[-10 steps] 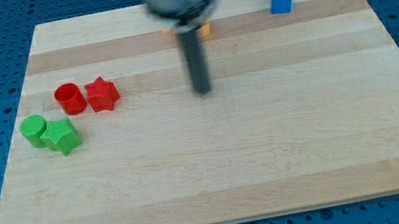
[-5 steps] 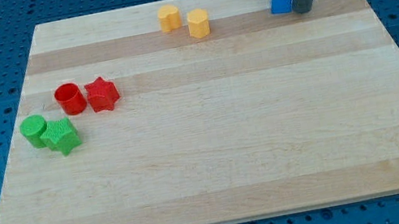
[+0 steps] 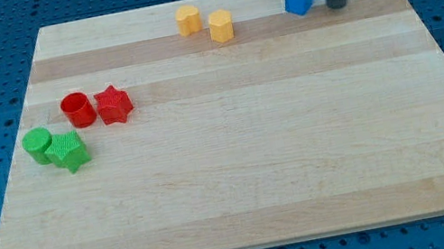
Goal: Slide the blue cube towards the red star
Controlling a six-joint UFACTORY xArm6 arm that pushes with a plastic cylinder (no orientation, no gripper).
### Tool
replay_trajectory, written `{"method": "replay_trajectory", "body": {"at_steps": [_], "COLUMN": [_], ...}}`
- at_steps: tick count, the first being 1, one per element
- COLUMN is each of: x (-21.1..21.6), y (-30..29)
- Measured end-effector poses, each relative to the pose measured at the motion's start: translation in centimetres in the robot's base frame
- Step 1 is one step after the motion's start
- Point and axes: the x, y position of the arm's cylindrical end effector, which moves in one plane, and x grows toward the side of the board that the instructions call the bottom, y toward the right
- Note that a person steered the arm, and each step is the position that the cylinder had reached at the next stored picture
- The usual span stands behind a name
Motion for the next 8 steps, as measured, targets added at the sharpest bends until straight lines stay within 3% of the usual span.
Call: {"method": "replay_trajectory", "body": {"at_steps": [2, 5, 7, 8], "x": [-5.1, -5.1, 4.3, 7.6], "y": [1.5, -3.5, -18.6, -18.1]}}
